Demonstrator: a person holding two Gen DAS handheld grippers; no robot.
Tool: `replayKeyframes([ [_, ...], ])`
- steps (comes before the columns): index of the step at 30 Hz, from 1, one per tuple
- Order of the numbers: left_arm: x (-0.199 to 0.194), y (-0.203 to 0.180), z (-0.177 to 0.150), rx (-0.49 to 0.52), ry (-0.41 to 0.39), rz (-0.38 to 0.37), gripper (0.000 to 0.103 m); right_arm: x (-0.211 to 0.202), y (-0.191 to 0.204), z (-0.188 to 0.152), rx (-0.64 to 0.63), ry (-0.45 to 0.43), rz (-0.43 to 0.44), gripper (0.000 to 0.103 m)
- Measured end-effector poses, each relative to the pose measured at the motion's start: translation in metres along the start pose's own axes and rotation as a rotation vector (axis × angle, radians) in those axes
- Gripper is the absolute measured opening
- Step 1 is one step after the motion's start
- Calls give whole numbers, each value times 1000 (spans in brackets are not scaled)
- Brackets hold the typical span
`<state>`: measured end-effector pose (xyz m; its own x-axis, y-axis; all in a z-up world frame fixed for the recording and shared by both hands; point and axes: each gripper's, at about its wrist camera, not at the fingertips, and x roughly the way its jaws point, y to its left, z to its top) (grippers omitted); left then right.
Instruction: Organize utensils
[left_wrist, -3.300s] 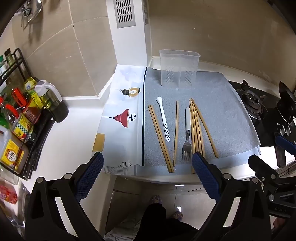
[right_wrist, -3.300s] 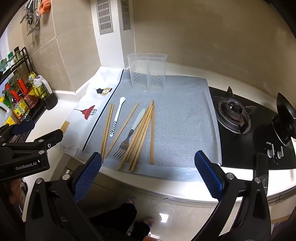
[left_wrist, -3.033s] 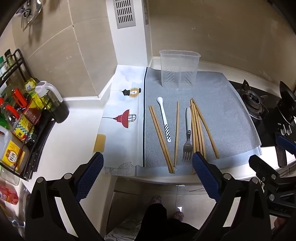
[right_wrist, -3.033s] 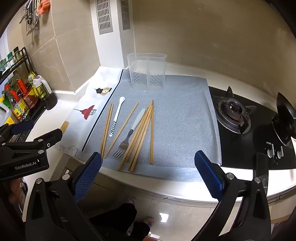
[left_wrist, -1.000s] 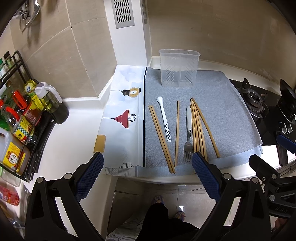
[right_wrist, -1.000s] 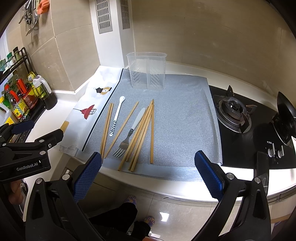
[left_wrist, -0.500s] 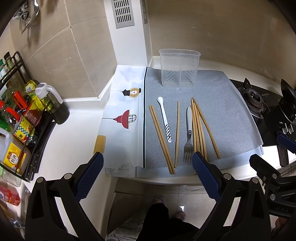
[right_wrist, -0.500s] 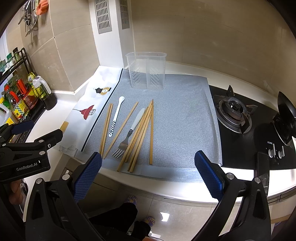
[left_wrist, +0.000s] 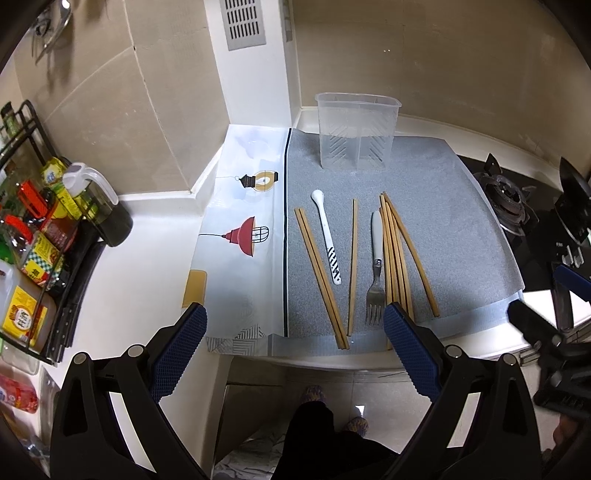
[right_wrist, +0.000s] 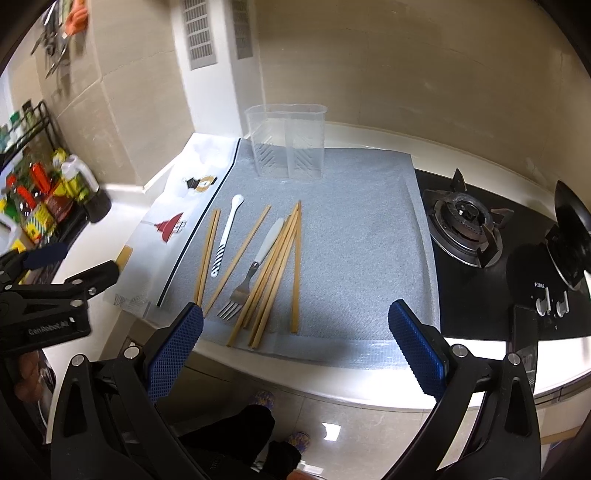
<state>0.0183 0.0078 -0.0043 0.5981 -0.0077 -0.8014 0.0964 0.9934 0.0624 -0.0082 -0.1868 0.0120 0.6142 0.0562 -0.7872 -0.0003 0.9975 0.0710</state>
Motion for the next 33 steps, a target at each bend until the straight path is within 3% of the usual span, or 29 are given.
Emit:
replayKeyframes([
  [8,36,19,5,-13,118,-10,93,30,-28,21,59,8,-46,98],
  [14,77,25,41,4,137,-45,93,93,-31,53,103,101,-31,98],
  [17,107,27,66,9,156,-99,93,138,-35,71,152,182,-21,97],
  [21,147,19,106,18,174,-198,91,183,-34,86,161,246,-36,73],
  [23,166,11,123,44,193,-249,86,206,-33,93,160,289,-13,56],
  [26,198,-4,139,84,250,-279,71,229,-31,101,156,336,22,45],
  [33,241,-10,151,37,326,-280,68,271,-11,115,47,399,52,36],
])
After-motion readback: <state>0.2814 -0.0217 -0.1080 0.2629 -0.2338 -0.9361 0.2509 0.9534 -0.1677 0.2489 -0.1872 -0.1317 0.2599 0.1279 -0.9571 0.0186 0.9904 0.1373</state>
